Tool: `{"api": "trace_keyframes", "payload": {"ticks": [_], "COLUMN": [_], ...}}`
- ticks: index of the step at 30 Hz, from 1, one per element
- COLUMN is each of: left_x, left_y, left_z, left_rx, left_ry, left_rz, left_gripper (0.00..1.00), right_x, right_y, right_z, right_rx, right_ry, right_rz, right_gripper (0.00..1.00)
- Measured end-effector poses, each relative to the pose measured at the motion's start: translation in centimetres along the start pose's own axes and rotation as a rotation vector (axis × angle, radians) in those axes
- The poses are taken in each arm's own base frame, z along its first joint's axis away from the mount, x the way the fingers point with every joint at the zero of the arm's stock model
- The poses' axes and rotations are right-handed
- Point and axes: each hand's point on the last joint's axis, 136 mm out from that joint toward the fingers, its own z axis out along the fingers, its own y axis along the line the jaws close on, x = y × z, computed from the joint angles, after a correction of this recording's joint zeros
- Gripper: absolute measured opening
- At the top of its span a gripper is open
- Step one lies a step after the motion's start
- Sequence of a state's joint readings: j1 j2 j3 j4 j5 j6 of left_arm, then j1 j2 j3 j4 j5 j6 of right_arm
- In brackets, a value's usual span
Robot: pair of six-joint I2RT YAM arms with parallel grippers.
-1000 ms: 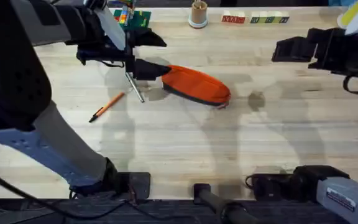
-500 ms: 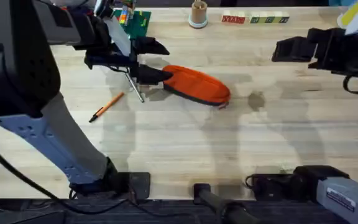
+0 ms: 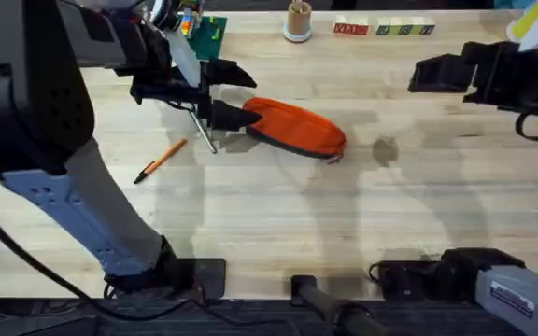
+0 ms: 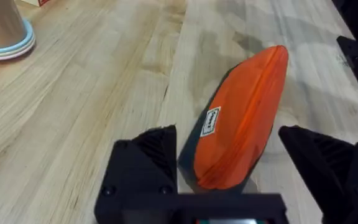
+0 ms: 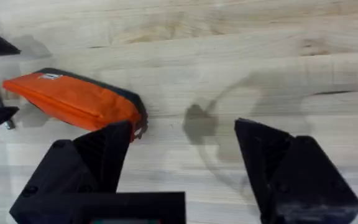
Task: Unzip the bag, pick up the pens from the table one at a time and place them inside, then zip the bag closed.
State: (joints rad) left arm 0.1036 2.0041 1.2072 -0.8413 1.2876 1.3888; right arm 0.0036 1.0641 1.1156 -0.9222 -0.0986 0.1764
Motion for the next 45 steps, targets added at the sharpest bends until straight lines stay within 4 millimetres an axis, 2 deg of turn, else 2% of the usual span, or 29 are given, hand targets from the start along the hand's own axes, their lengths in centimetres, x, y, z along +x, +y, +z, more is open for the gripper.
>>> {"api": "trace_keyframes", "payload": {"ticks": [11, 12, 13, 17, 18, 19, 32, 45], "left_x": [0.0, 0.0, 0.0, 0.0, 0.0, 0.0, 0.0, 0.0], "left_y": [0.0, 0.0, 0.0, 0.0, -0.1, -0.1, -0.1, -0.1], "left_z": [0.0, 0.0, 0.0, 0.0, 0.1, 0.2, 0.2, 0.2], "left_rx": [0.0, 0.0, 0.0, 0.001, 0.004, 0.005, 0.006, 0.006], "left_ry": [0.001, 0.001, 0.001, 0.001, 0.002, 0.003, 0.003, 0.003], "left_rz": [0.0, 0.0, 0.0, -0.001, 0.002, 0.004, 0.003, 0.003], "left_gripper": [0.993, 0.962, 0.843, 0.198, 0.085, 0.056, 0.044, 0.043], "right_x": [0.0, 0.0, 0.0, 0.0, 0.0, 0.0, 0.0, 3.6], "right_y": [0.0, 0.0, 0.0, 0.0, 0.0, 0.0, 0.0, 0.3], "right_z": [0.0, 0.0, 0.0, 0.0, 0.0, 0.0, 0.0, -0.3], "right_rx": [0.0, 0.0, 0.0, 0.0, 0.0, 0.0, -0.003, -0.025], "right_ry": [0.0, 0.0, 0.0, 0.0, 0.0, 0.0, 0.001, 0.151], "right_rz": [0.0, 0.0, 0.0, 0.0, 0.0, 0.0, 0.0, 0.034], "right_gripper": [0.998, 0.998, 0.998, 0.997, 0.997, 0.997, 0.998, 0.998]}}
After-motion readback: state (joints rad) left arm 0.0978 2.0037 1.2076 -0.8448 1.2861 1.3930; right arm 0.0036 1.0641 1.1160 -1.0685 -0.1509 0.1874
